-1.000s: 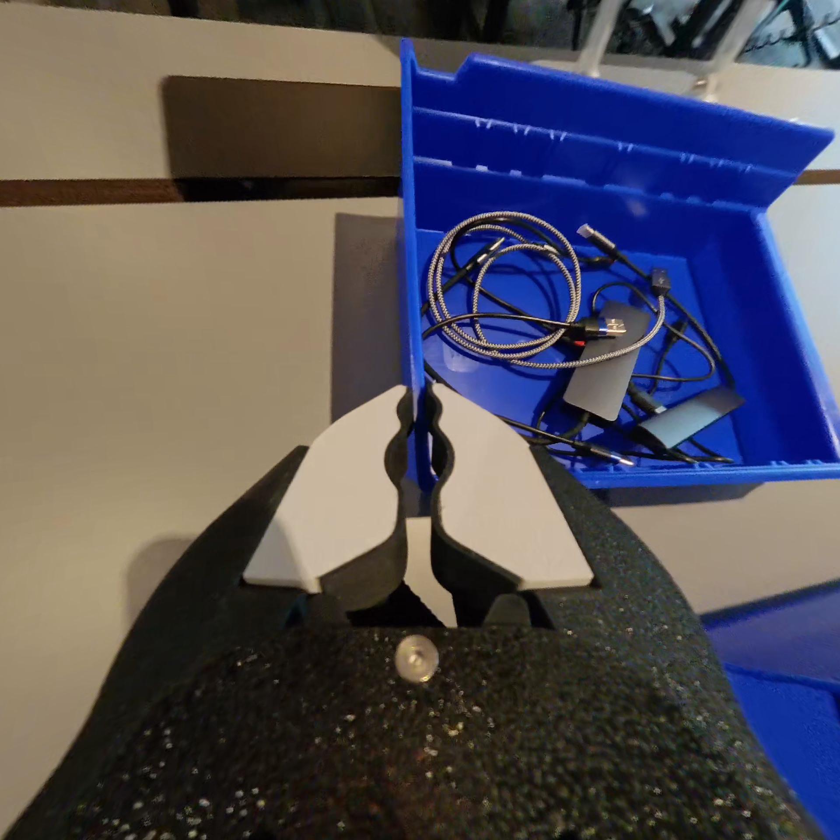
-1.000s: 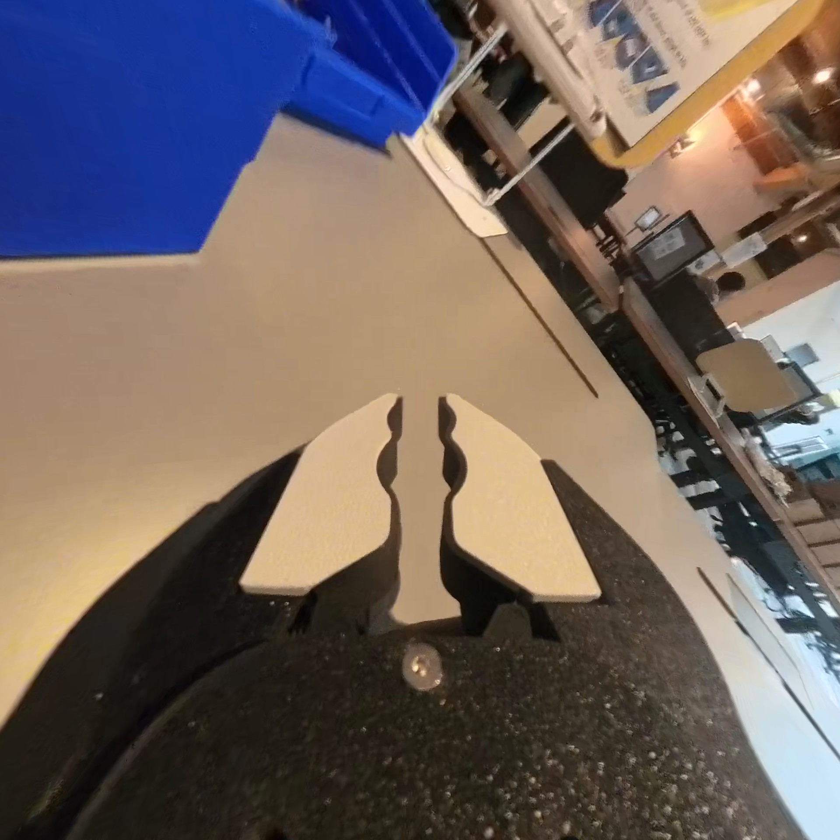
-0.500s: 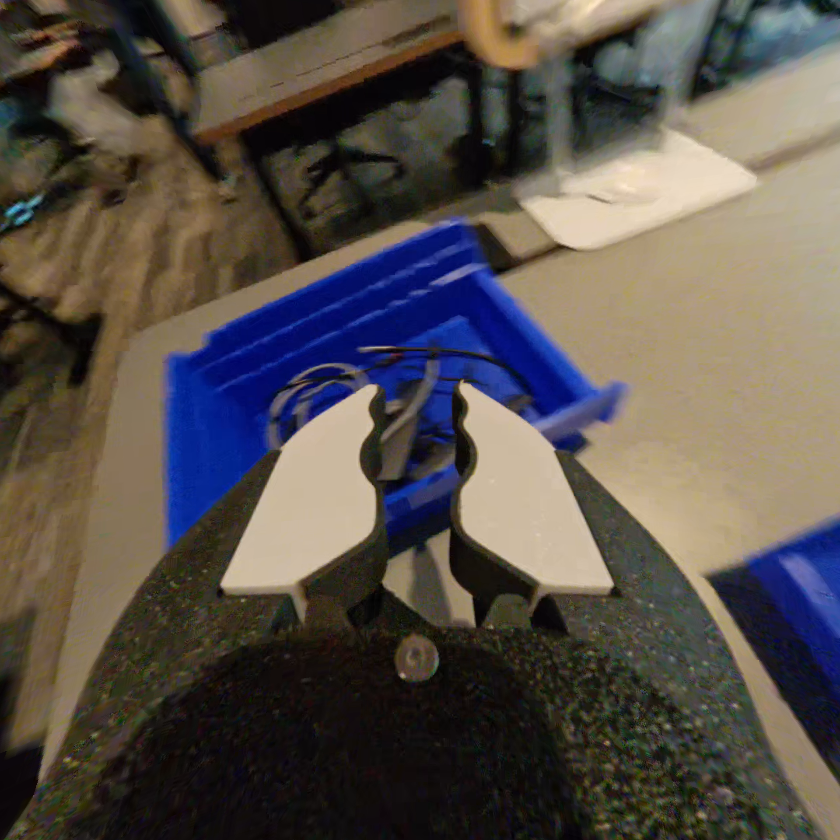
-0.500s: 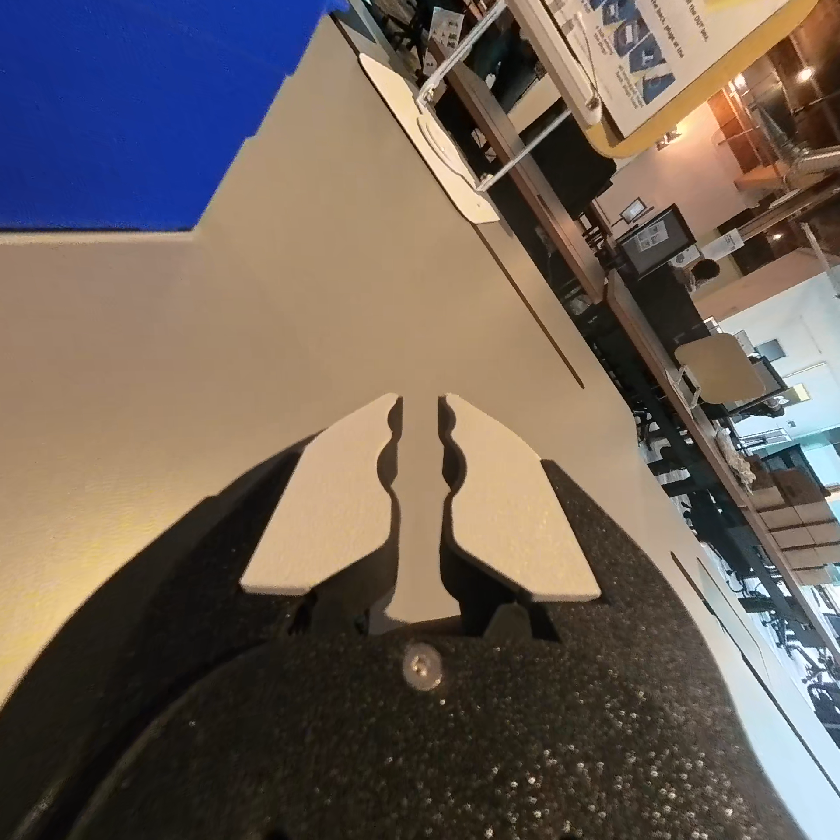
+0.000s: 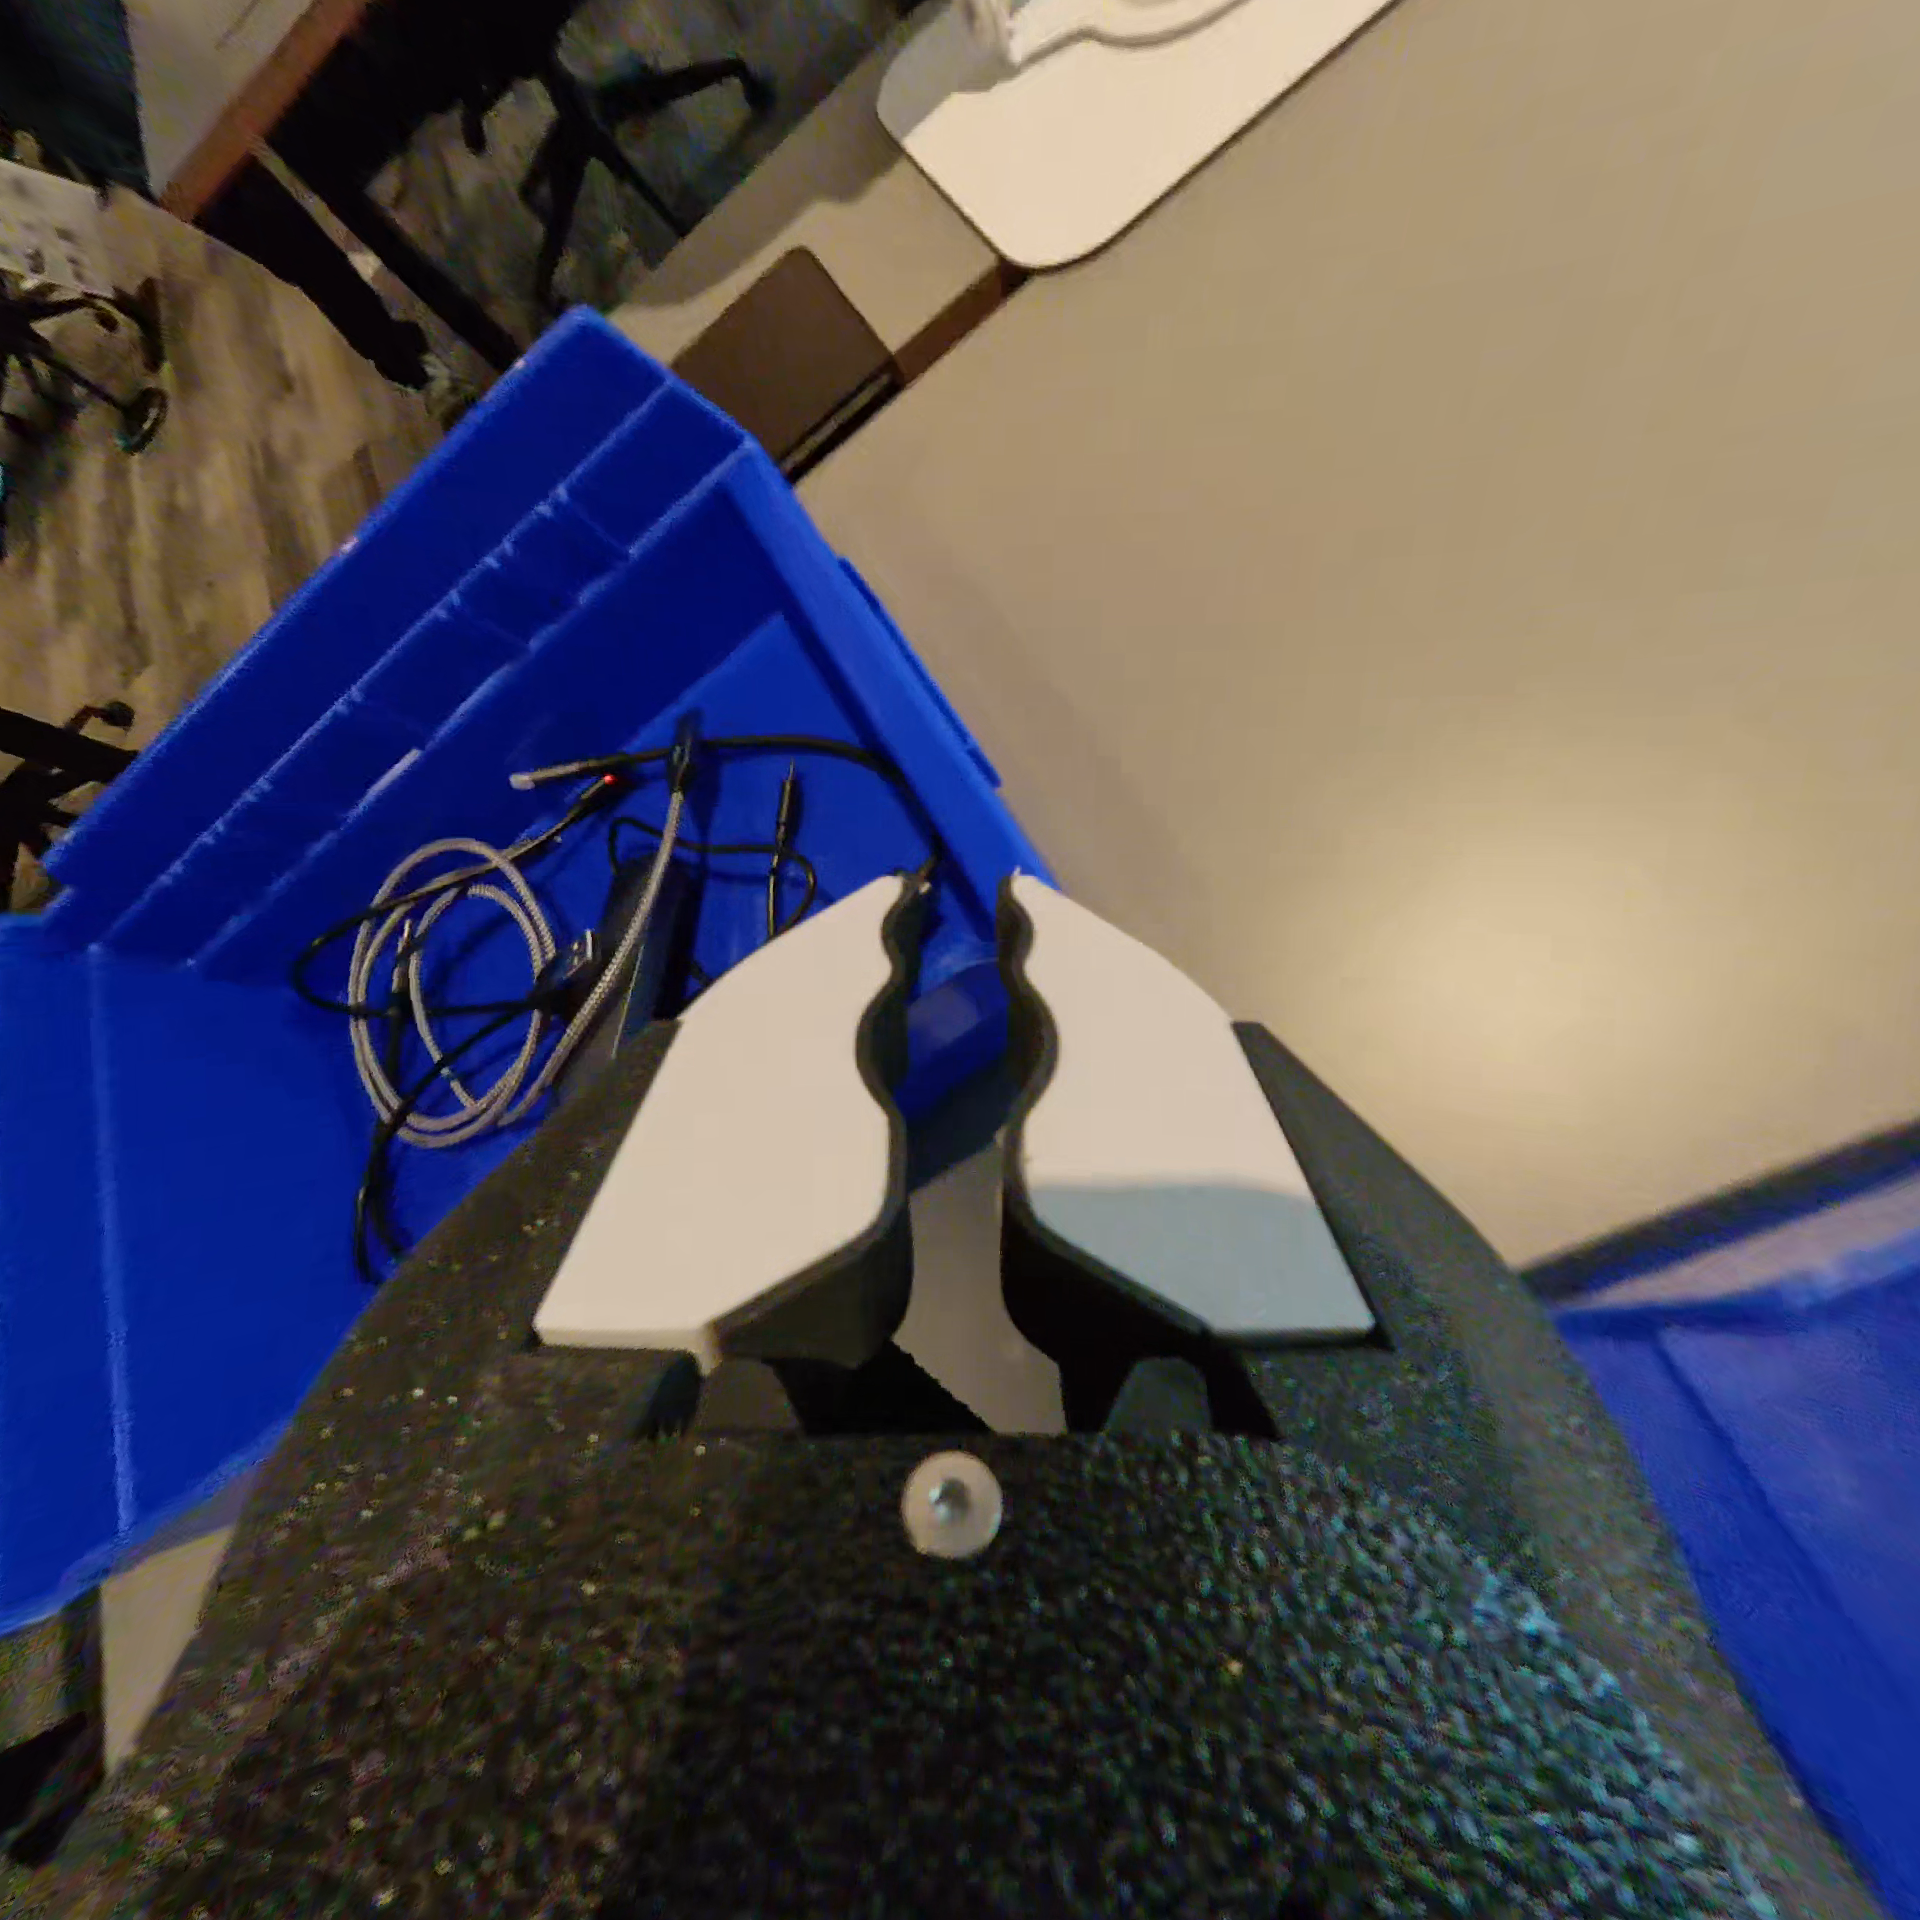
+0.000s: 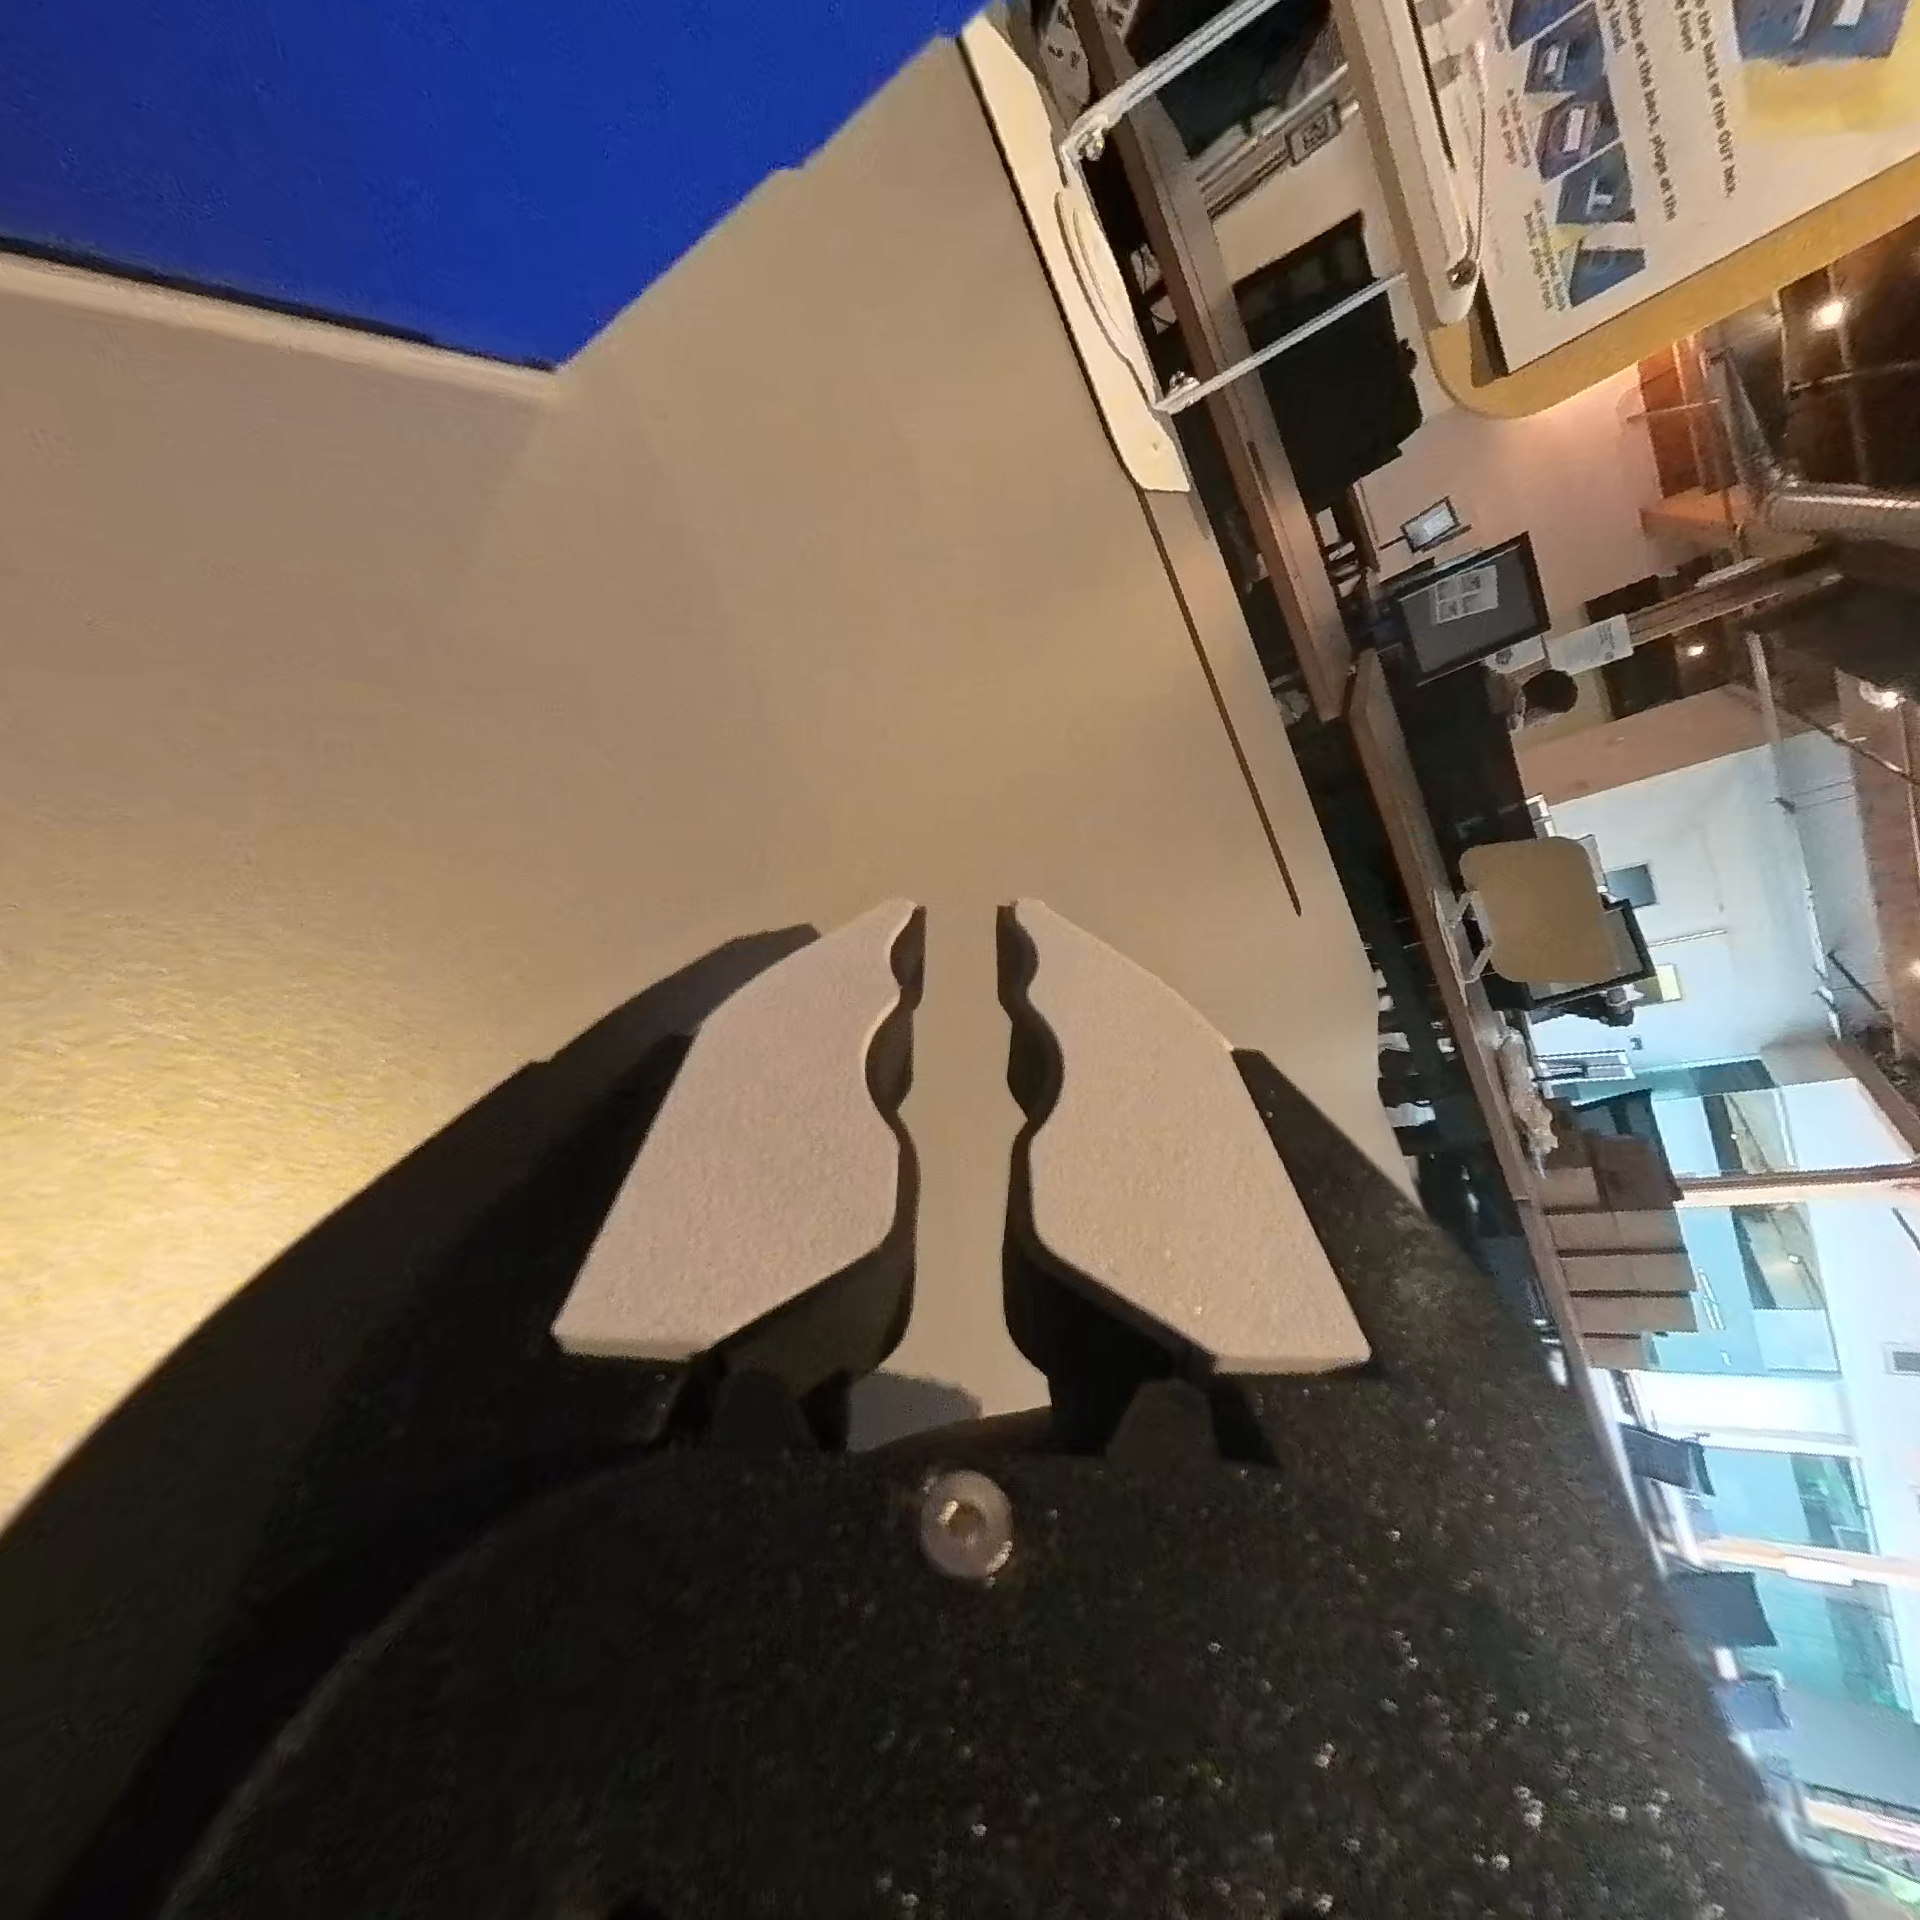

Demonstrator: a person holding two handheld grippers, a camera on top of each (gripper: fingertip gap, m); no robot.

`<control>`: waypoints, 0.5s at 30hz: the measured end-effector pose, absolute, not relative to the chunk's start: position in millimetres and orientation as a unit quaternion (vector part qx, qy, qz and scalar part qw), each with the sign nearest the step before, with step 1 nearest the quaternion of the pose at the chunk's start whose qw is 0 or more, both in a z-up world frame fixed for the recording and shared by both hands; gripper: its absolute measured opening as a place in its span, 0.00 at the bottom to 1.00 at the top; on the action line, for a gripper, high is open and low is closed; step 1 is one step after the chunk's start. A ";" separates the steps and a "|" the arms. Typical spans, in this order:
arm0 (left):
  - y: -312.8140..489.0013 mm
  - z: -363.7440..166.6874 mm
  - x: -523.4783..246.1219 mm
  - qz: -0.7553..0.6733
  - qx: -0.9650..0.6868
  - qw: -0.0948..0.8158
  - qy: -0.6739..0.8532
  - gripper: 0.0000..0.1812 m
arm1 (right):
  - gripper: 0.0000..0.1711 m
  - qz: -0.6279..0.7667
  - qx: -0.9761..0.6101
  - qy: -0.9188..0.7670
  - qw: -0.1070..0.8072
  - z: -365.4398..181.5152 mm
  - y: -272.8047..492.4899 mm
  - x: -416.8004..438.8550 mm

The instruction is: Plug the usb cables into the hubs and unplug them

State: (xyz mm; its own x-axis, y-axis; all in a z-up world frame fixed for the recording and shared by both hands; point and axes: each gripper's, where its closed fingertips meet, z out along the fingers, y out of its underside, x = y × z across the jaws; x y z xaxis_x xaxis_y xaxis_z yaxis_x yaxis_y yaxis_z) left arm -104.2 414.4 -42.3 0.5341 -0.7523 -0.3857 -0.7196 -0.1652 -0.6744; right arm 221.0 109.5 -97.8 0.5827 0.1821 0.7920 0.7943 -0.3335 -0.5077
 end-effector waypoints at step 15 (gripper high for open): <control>371.3 -29.8 -259.0 0.026 -0.826 0.488 0.280 0.18 | 0.08 -0.318 -0.754 -0.315 0.480 -96.1 109.4 222.2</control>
State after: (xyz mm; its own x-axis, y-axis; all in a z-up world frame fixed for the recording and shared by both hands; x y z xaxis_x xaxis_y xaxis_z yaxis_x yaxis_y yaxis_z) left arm -259.0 371.3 -29.8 0.8415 -0.4380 -0.3164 -0.4884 -0.3659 -0.7922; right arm 222.2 109.4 -96.1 0.5985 0.1703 0.7828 0.7812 -0.3404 -0.5233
